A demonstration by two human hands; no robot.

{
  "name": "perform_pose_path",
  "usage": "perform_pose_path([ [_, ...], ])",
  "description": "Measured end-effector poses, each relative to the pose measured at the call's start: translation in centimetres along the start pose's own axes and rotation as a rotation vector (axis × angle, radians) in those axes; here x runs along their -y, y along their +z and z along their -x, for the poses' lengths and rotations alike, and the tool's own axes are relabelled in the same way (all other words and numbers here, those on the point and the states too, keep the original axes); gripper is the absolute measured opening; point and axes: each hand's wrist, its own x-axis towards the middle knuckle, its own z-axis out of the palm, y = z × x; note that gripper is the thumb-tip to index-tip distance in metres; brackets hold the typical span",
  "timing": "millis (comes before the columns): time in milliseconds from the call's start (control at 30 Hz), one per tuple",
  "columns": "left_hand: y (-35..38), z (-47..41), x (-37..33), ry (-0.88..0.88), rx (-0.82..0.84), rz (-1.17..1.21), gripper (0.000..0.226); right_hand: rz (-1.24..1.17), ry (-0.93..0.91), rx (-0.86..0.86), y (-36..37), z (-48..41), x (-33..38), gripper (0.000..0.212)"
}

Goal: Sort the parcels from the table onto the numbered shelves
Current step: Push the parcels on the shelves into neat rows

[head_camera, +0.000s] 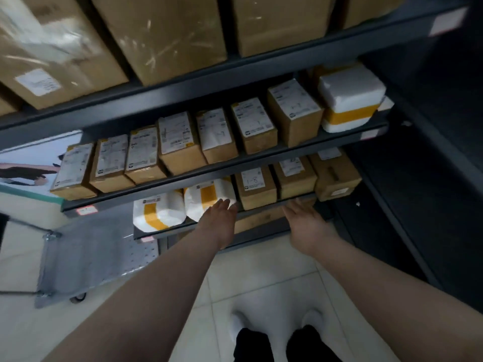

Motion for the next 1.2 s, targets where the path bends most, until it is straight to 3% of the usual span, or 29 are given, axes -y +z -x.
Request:
perform_pose_path([
  [333,4.1,-6.2,-7.6,-0.061,0.079,0.033,0.087,-0.087,0.058,0.060,2.5,-4.1,-9.2,0.074],
  [533,6.2,-12.1,-7.3,-0.132,0.047,0.023,0.086,-0.059,0.004,0.010,4.8,-10.3,-10.2,0.075],
  [767,9.9,-17.6,-6.1,-0.155,0.044,0.000,0.098,-0.095,0.090,-0.010,7.4,-17.4,-12.5,0.085],
  [967,11.8,-20.2,-5.5,-0.171,-0.097,-0.018,0.100,-0.117,0.098,-0.061,9.5,-20.7,-12.8,0.094],
  [1200,10.6,-21.3,-4.7,-0.184,-0.025,0.027,0.109,-0.149,0.090,-0.102,9.0,-21.1,-12.4,0.093],
])
